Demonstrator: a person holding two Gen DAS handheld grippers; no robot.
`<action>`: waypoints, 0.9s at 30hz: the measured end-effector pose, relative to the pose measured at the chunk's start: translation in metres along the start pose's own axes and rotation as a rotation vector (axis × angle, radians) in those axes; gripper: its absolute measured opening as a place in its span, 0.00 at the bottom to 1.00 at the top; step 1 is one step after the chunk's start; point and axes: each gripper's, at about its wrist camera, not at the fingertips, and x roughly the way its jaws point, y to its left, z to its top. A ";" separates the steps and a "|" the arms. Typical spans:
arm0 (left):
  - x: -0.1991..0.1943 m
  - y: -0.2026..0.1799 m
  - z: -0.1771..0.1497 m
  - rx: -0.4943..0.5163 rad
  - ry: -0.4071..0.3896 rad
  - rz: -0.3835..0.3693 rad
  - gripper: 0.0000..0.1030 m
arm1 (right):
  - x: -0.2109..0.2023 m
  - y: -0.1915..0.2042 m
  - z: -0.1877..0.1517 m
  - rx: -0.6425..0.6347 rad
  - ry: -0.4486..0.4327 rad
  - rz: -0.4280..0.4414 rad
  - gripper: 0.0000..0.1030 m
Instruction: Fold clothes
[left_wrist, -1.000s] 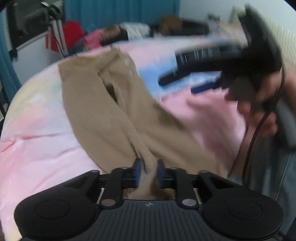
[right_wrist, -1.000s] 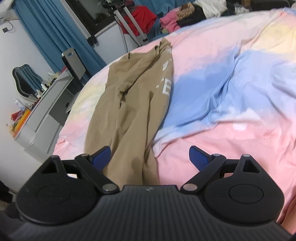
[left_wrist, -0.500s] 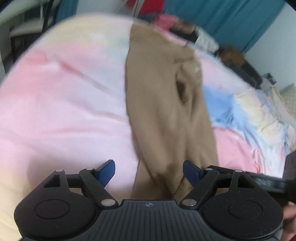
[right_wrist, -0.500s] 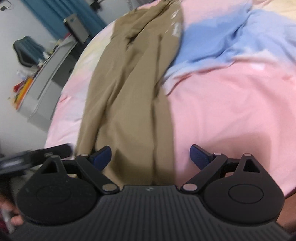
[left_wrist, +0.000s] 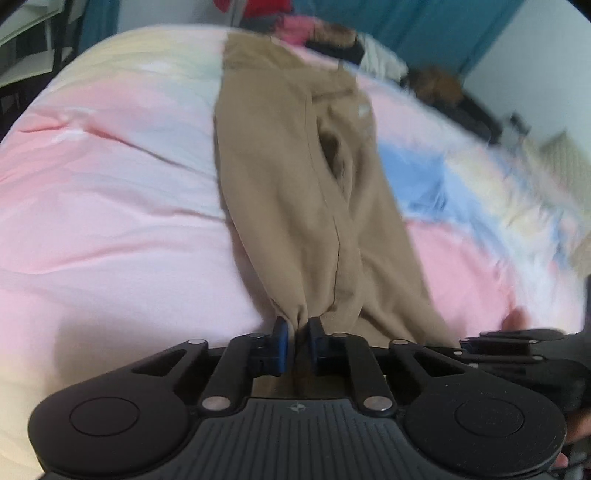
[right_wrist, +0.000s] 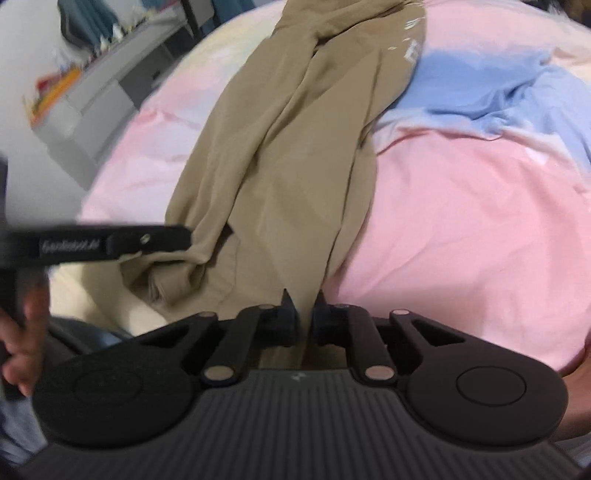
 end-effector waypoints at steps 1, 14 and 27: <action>-0.012 0.003 0.000 -0.028 -0.035 -0.041 0.10 | -0.010 -0.004 0.001 0.010 -0.033 -0.004 0.09; -0.013 0.014 -0.008 -0.177 0.011 -0.127 0.04 | -0.076 -0.056 -0.001 0.197 -0.188 0.047 0.08; 0.055 0.010 -0.001 -0.337 0.155 -0.206 0.72 | -0.060 -0.060 -0.007 0.247 -0.187 0.042 0.08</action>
